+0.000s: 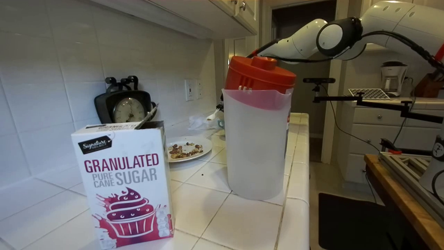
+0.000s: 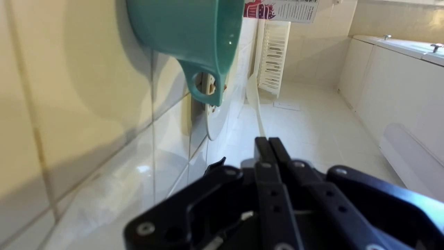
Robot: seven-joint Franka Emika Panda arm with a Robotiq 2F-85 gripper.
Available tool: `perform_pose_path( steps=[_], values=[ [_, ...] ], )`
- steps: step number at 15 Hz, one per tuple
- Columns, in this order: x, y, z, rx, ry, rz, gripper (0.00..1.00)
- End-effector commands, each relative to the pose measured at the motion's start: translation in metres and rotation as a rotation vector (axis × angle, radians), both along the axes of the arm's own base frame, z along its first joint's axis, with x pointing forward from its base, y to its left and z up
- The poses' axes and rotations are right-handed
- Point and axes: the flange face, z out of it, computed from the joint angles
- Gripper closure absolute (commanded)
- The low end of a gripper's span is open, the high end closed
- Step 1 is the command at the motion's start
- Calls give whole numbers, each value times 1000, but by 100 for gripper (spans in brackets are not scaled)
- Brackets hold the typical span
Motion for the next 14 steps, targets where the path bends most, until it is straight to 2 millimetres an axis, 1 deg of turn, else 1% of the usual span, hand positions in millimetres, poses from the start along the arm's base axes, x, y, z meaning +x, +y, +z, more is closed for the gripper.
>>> perform_pose_path(
  steps=[1,10,14],
  values=[
    [-24,4,8,6,-40,8,99],
    [-72,0,23,-7,-96,1,99],
    [-93,-12,30,-19,-106,-19,99]
  ],
)
